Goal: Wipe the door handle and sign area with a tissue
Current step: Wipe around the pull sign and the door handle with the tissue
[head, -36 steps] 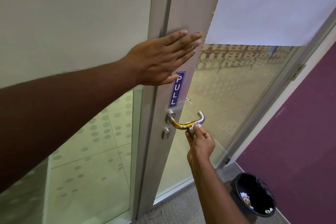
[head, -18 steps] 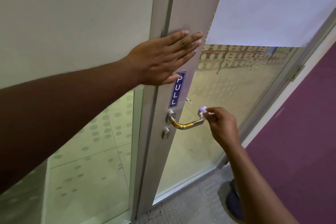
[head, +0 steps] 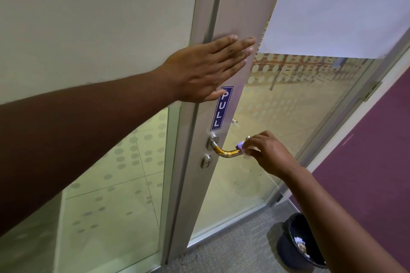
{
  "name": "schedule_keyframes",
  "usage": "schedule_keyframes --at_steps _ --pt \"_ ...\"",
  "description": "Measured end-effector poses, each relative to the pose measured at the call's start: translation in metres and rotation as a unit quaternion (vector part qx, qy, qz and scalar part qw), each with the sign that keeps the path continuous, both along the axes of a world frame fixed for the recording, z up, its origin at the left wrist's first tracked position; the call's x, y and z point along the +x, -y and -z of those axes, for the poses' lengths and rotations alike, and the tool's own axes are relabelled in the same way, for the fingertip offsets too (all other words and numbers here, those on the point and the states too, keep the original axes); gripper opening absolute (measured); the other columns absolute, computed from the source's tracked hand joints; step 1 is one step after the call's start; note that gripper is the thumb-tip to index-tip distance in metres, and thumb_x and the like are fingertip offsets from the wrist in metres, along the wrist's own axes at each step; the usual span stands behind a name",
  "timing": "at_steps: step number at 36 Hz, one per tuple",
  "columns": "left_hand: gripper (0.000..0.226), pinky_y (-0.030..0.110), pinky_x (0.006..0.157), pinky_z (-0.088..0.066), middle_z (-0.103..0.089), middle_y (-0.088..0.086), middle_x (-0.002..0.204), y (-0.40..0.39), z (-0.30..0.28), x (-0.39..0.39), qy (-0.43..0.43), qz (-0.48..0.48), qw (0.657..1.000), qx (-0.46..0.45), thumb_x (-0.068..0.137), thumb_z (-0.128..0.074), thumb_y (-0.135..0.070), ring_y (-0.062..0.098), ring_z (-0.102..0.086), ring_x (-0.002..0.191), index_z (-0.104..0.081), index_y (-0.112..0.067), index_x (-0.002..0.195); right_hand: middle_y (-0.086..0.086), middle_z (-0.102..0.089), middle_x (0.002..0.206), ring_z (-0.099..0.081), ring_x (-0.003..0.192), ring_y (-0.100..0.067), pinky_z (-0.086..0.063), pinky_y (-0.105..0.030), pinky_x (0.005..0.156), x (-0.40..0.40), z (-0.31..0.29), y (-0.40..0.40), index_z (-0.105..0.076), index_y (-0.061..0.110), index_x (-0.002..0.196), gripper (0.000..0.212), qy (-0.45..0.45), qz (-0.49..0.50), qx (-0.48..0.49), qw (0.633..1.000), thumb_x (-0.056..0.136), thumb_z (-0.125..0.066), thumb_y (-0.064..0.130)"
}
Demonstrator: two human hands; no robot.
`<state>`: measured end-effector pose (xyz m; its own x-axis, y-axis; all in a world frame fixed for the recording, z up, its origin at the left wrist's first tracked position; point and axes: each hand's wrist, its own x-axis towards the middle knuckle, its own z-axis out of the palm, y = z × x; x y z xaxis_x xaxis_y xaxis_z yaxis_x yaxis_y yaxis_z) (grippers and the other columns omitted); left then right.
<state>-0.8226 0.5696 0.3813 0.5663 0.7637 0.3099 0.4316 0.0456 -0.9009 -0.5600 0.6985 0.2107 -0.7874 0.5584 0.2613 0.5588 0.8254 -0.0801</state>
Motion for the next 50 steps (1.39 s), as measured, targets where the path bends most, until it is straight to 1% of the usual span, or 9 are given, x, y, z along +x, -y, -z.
schedule_keyframes --at_steps 4,11,16,22,25,30,39,45,50 --pt "0.082 0.047 0.129 -0.012 -0.001 0.030 0.167 0.001 -0.001 0.001 -0.001 -0.004 1.000 -0.002 0.103 0.005 -0.053 0.041 0.000 0.157 -0.001 0.005 0.160 0.016 -0.067 0.099 -0.050 0.102 -0.015 -0.050 -0.039 0.073 0.002 0.002 0.000 -0.064 0.034 0.099 0.010 -0.003 -0.005 -0.007 1.000 0.093 -0.064 0.027" --pt "0.081 0.048 0.128 -0.013 0.000 0.030 0.167 0.001 0.000 0.002 0.005 -0.007 1.000 -0.007 0.103 0.004 -0.052 0.042 0.001 0.157 0.000 0.006 0.159 0.015 -0.067 0.117 -0.044 0.113 -0.017 -0.039 -0.041 0.080 -0.007 0.006 0.003 -0.064 0.034 0.127 0.030 0.057 -0.011 0.029 0.998 0.098 -0.057 0.029" --pt "0.081 0.048 0.128 -0.014 0.001 0.031 0.167 0.002 -0.001 0.001 0.006 -0.009 1.000 -0.010 0.103 0.004 -0.053 0.042 0.001 0.157 0.001 0.007 0.159 0.018 -0.069 0.118 -0.042 0.110 -0.014 -0.033 -0.040 0.080 -0.015 0.006 0.008 -0.066 0.036 0.123 0.029 0.053 -0.028 0.028 0.998 0.097 -0.055 0.035" --pt "0.081 0.047 0.129 -0.013 -0.001 0.030 0.167 0.002 -0.001 0.001 0.000 -0.004 1.000 -0.006 0.103 0.004 -0.052 0.041 -0.001 0.157 -0.001 0.006 0.159 0.015 -0.073 0.091 -0.044 0.101 -0.013 -0.023 -0.036 0.077 -0.047 0.012 0.031 -0.071 0.034 0.106 0.021 0.044 -0.027 0.050 0.997 0.097 -0.054 0.042" --pt "0.081 0.047 0.128 -0.013 -0.001 0.030 0.167 0.001 -0.001 0.001 0.002 -0.006 1.000 -0.005 0.103 0.005 -0.052 0.042 -0.001 0.157 0.000 0.007 0.159 0.009 -0.073 0.085 -0.047 0.099 -0.015 -0.026 -0.037 0.080 -0.057 0.019 0.045 -0.072 0.033 0.104 0.023 0.031 0.040 0.072 0.996 0.099 -0.051 0.042" --pt "0.082 0.047 0.128 -0.013 -0.001 0.030 0.167 -0.001 0.000 0.000 0.005 0.002 1.000 -0.001 0.102 0.007 -0.052 0.041 -0.001 0.157 0.002 0.007 0.158 0.007 -0.076 0.095 -0.050 0.105 -0.020 -0.031 -0.047 0.094 -0.062 0.033 0.063 -0.069 0.031 0.110 0.018 0.026 0.102 0.105 0.989 0.096 -0.058 0.028" --pt "0.082 0.048 0.128 -0.014 -0.001 0.031 0.166 0.002 0.001 -0.004 0.014 -0.001 1.000 -0.004 0.103 0.004 -0.053 0.042 0.000 0.157 0.001 0.008 0.158 0.017 -0.073 0.103 -0.054 0.097 -0.020 -0.031 -0.040 0.079 -0.043 0.032 0.049 -0.064 0.029 0.120 0.032 0.023 0.011 0.173 0.985 0.089 -0.071 0.021" --pt "0.081 0.047 0.128 -0.013 -0.002 0.029 0.167 0.000 0.000 0.000 0.001 -0.001 1.000 -0.005 0.103 0.005 -0.052 0.041 0.000 0.157 -0.001 0.006 0.159 0.021 -0.071 0.110 -0.051 0.095 -0.017 -0.027 -0.033 0.078 -0.023 0.027 0.028 -0.061 0.032 0.122 0.035 0.042 -0.034 0.146 0.988 0.092 -0.065 0.013" --pt "0.081 0.047 0.129 -0.012 -0.003 0.029 0.167 0.002 0.000 0.001 0.002 -0.002 1.000 -0.006 0.103 0.005 -0.052 0.041 -0.001 0.157 -0.001 0.006 0.158 0.016 -0.072 0.113 -0.055 0.102 -0.020 -0.035 -0.038 0.078 -0.010 0.014 0.009 -0.064 0.033 0.125 0.035 0.058 -0.031 0.110 0.992 0.094 -0.063 0.017"
